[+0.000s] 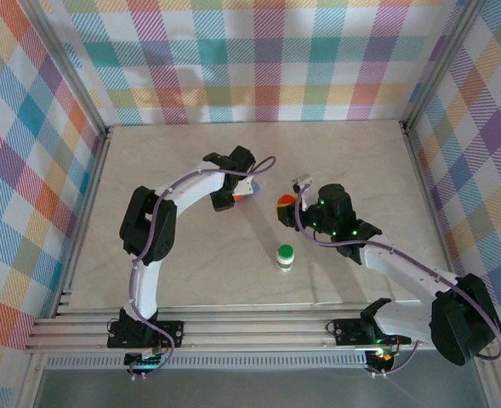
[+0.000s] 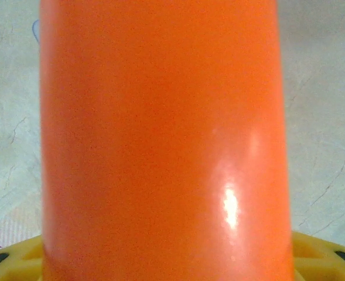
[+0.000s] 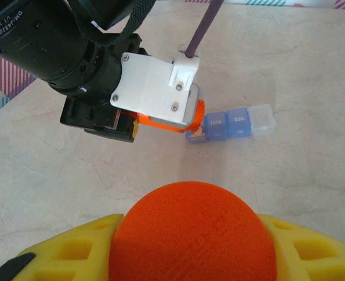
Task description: Sort the pills into containers
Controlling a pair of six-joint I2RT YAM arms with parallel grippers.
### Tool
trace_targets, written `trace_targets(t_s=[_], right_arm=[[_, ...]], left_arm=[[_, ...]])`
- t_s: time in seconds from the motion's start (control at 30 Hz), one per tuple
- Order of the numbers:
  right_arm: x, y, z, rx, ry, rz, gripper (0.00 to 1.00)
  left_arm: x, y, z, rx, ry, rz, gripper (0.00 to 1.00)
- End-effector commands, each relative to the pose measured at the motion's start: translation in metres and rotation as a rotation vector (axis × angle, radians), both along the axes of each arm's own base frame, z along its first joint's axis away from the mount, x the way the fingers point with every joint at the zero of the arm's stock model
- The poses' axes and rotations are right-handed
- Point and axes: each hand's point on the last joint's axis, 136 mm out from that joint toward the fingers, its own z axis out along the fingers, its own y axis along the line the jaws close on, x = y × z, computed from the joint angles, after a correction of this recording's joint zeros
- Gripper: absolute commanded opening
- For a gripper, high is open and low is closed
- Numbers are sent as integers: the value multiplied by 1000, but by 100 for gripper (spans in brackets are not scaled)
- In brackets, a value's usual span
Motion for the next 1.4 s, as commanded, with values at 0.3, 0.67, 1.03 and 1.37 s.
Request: trace_targets(t_s=[0.3,0.67,1.03,1.37], right_arm=[[5,6,14,34,-11,11,27],[7,10,7,31,9,21,27],[-21,35,55,105,-47,254,27],[-45,51,166,274,-218,438,29]], left_arm=[[-2,4,11,-202,-42,113,0],[-5,-12,13,-508,-143,207,0],[-57,-64,119,-1234,-389,1,0],[-114,-85,221,-1571,-506,-314,0]])
